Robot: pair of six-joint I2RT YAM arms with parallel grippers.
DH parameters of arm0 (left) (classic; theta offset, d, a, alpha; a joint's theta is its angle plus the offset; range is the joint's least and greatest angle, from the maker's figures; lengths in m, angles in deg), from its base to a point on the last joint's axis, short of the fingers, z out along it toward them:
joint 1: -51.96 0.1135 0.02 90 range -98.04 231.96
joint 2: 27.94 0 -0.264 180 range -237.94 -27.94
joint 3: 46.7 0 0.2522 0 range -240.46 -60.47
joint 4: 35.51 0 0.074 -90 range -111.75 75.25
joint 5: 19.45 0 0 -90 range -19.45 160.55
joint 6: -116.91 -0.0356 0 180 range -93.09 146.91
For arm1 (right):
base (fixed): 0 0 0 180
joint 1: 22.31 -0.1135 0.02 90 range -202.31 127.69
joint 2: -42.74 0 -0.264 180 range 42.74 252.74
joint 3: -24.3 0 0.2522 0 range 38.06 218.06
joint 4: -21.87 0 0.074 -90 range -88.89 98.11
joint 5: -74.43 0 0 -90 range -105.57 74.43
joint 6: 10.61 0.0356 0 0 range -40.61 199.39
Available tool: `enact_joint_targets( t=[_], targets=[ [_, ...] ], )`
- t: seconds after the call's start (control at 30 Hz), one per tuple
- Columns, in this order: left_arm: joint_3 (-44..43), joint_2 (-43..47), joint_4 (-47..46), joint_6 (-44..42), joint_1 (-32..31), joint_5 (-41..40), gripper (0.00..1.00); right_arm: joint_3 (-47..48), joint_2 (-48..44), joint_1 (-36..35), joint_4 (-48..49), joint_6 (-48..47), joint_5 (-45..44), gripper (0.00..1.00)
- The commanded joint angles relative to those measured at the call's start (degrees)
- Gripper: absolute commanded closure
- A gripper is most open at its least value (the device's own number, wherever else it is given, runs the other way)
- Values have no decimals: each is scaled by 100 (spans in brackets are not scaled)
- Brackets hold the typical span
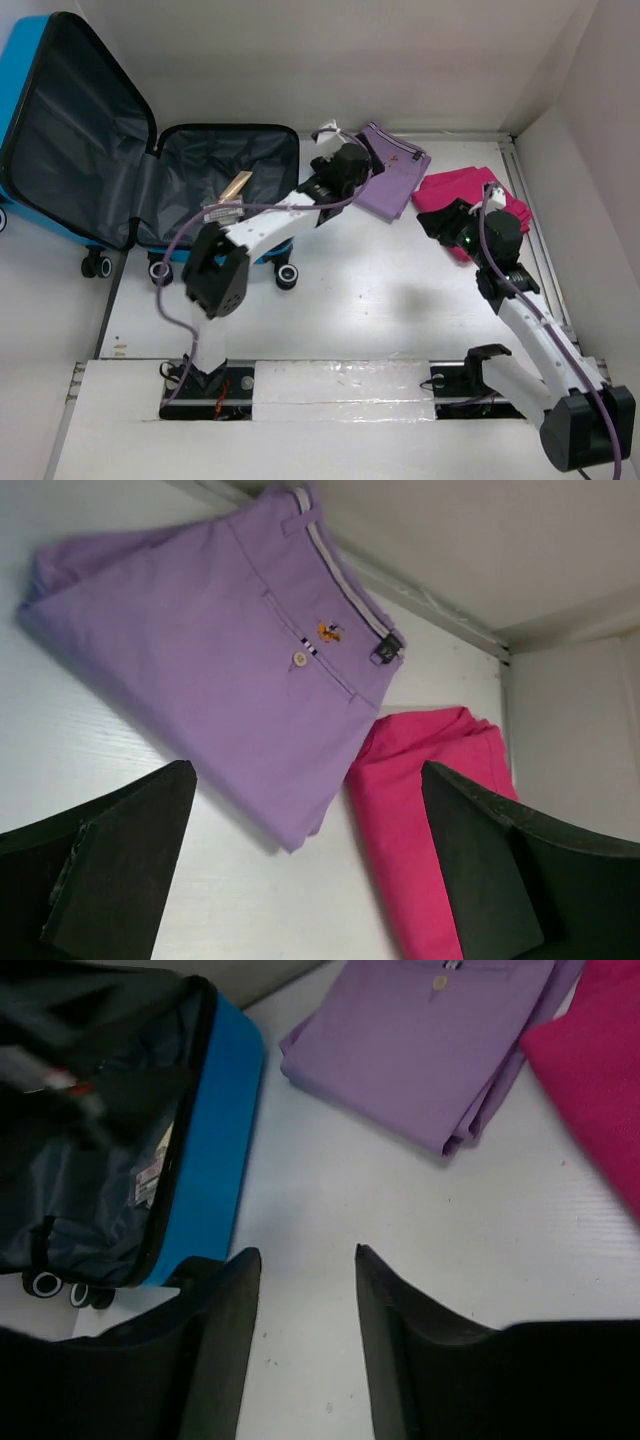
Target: Pack the luggage
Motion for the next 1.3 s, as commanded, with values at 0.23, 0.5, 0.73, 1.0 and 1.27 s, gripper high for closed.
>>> enact_joint_targets(
  t=[0.23, 0.5, 0.73, 1.0, 1.27],
  targets=[
    [-1834, -2484, 1812, 2312, 228, 509, 10, 149, -691, 20, -478, -197, -263, 27],
    [-1637, -3142, 1362, 3122, 562, 1325, 18, 96, -692, -32, -478, -197, -33, 27],
    [-1991, -3416, 1259, 3369, 711, 1572, 46, 149, -806, -32, -531, -197, -33, 27],
    [-2229, -3584, 899, 2755, 966, 1529, 100, 202, -911, -32, -654, -302, -33, 27],
    [-1856, -2828, -105, 1341, 966, 2073, 100, 202, -736, -32, -601, -303, 143, 27]
  ],
)
